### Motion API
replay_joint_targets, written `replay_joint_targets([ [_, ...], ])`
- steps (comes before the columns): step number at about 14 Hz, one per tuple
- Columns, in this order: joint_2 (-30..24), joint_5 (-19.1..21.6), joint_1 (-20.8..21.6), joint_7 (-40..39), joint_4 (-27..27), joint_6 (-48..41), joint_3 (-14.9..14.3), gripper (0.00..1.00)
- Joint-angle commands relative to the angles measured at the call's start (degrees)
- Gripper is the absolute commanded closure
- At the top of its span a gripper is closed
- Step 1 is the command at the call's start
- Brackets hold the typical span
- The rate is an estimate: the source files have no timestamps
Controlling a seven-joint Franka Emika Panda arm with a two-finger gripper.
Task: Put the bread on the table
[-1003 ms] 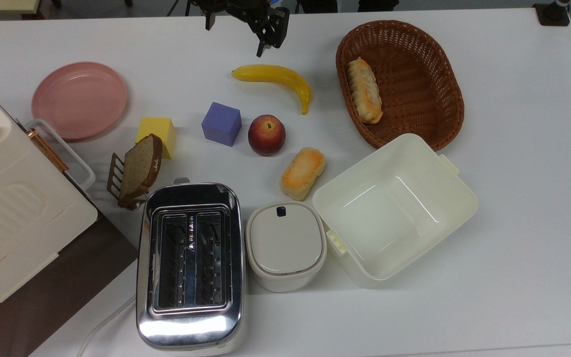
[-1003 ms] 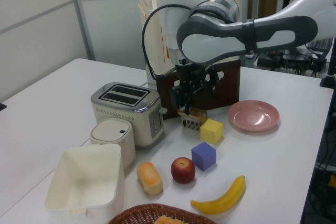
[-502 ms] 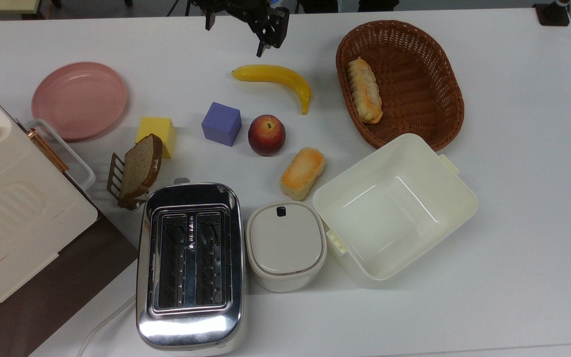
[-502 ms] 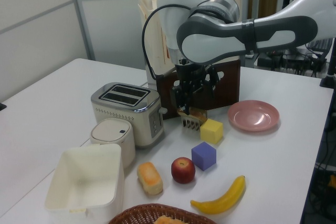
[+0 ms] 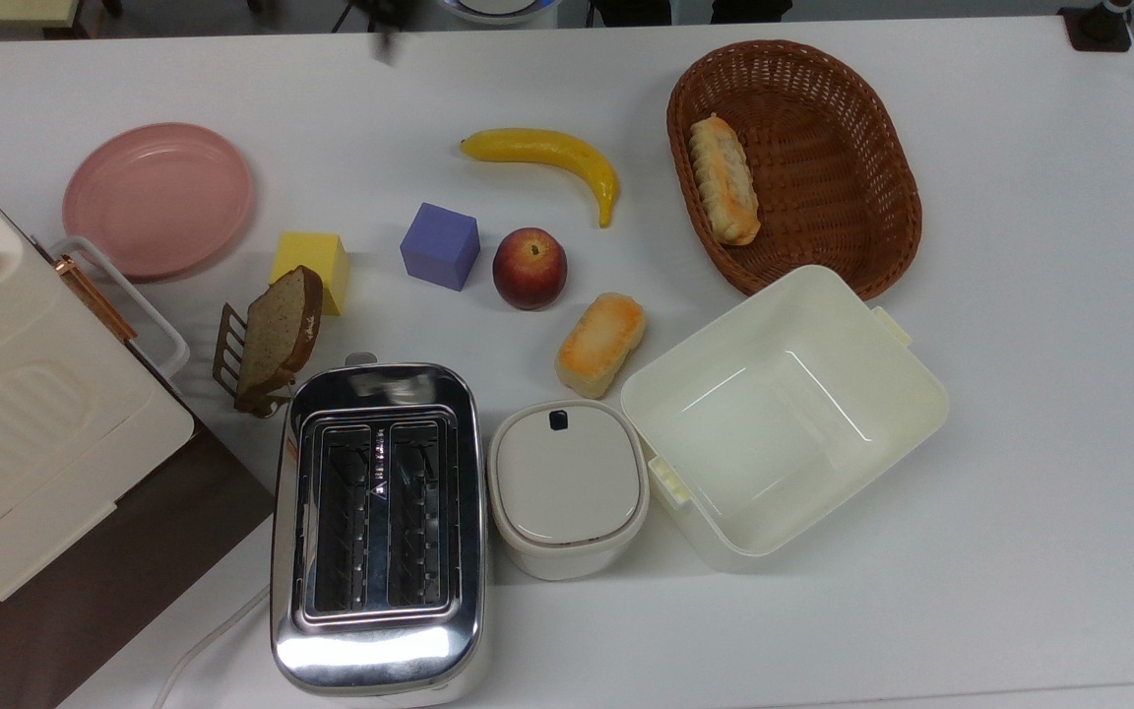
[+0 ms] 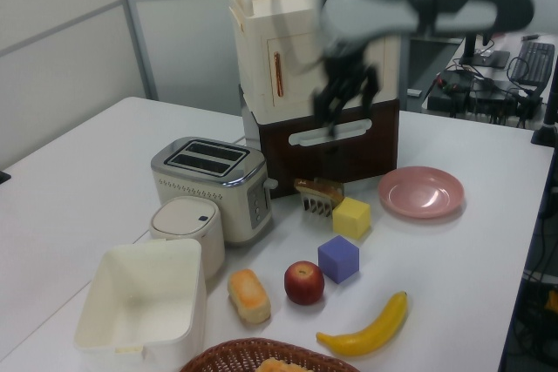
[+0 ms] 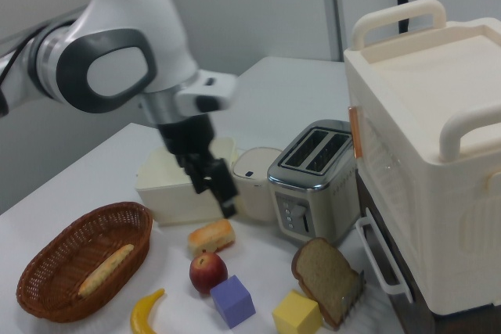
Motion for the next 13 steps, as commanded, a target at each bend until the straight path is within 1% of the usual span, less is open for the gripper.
replay_joint_targets([
  [1,-0.52,2.38,-0.85,-3.83,1.12,-1.58,0.47,0.0],
  [4,-0.69,2.38,-1.03,-3.83,1.12,-1.23,0.56,0.0],
  [8,-0.52,2.38,-1.29,-1.81,0.33,-1.14,3.1,0.0],
  [13,-0.52,2.47,-0.59,-2.42,-0.37,-1.23,3.64,0.0],
])
